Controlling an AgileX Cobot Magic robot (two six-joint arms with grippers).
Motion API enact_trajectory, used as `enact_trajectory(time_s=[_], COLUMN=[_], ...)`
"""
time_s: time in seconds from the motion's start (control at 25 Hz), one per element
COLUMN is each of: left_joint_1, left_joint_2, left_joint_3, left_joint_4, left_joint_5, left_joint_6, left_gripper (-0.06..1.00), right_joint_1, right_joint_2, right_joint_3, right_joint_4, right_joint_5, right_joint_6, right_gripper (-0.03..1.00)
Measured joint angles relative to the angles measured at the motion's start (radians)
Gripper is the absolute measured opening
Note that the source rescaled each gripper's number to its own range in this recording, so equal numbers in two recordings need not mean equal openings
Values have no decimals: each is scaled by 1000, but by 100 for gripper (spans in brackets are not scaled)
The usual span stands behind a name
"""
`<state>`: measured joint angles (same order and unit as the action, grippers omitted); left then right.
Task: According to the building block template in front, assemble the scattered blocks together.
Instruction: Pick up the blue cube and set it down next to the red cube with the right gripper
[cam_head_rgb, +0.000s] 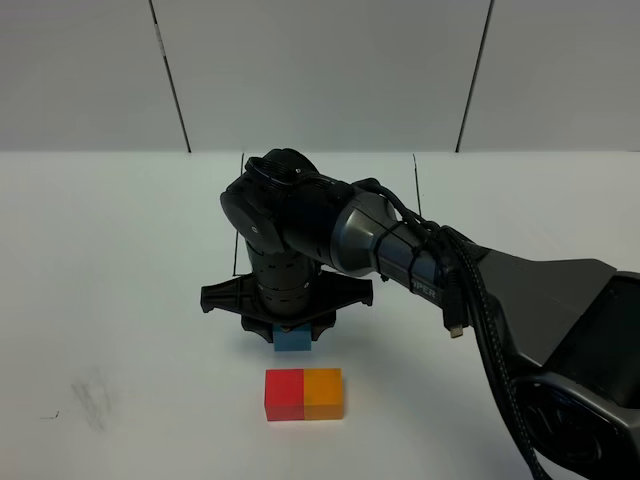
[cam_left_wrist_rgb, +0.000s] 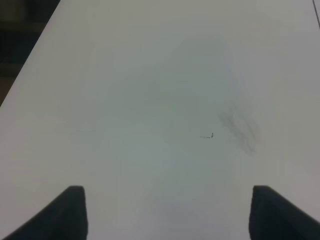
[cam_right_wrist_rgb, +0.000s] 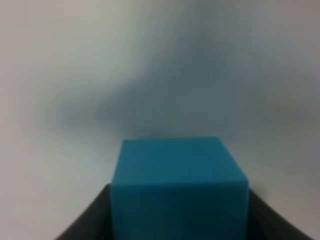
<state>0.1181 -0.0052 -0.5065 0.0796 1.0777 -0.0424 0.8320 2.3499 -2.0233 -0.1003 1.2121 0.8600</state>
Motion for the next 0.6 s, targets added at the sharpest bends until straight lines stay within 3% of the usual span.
enact_trajectory(time_s=[0.6], left_joint_1=[0], left_joint_2=[0], left_joint_3=[0], left_joint_4=[0], left_joint_5=[0], left_joint_6=[1], left_gripper=[63], right_joint_1=[30], right_joint_2=[38], right_joint_3=[-1], right_joint_4=[10], right_joint_5=[-27], right_joint_6=[13], right_gripper=[19])
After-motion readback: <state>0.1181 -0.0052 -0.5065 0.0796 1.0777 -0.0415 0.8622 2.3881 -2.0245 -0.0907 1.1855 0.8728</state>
